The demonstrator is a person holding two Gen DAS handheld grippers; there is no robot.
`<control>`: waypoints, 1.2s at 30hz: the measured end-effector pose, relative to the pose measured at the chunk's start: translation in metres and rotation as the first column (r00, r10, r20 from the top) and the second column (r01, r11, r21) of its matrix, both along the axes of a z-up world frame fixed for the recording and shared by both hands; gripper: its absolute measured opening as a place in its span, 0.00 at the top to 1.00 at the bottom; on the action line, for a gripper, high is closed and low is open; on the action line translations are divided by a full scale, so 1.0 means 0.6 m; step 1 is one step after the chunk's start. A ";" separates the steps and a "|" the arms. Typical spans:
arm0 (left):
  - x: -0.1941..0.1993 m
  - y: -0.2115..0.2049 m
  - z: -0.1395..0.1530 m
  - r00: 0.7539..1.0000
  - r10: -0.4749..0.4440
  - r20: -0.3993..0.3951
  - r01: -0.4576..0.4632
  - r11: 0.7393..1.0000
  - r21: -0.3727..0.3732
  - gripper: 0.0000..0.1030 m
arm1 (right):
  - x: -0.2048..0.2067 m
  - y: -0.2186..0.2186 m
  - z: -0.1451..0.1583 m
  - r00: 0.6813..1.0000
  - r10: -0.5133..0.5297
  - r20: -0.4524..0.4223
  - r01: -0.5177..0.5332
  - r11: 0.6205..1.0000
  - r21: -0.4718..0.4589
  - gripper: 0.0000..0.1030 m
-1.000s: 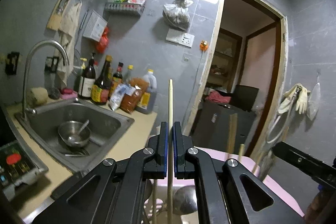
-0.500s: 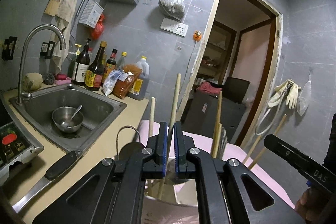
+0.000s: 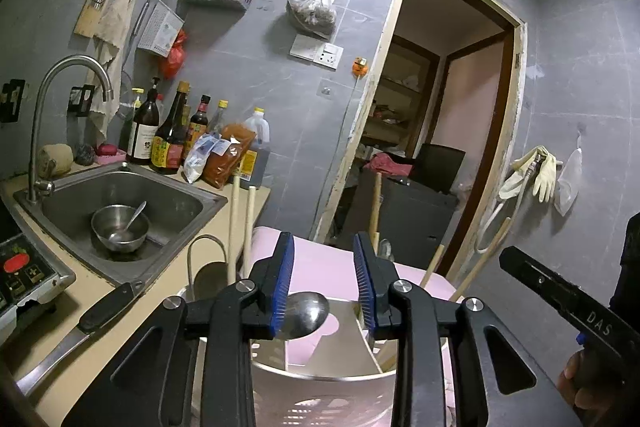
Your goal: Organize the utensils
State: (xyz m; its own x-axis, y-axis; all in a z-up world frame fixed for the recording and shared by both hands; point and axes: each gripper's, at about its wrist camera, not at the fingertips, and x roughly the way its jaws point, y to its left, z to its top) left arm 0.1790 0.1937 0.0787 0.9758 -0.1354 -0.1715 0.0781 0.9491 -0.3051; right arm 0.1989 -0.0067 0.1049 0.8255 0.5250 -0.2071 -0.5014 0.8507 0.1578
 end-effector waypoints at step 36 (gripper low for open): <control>-0.054 -0.112 0.003 0.994 -0.095 -0.062 0.099 0.992 0.079 0.15 | -0.077 -0.152 0.014 0.979 -0.193 0.071 0.197 0.979 -0.058 0.42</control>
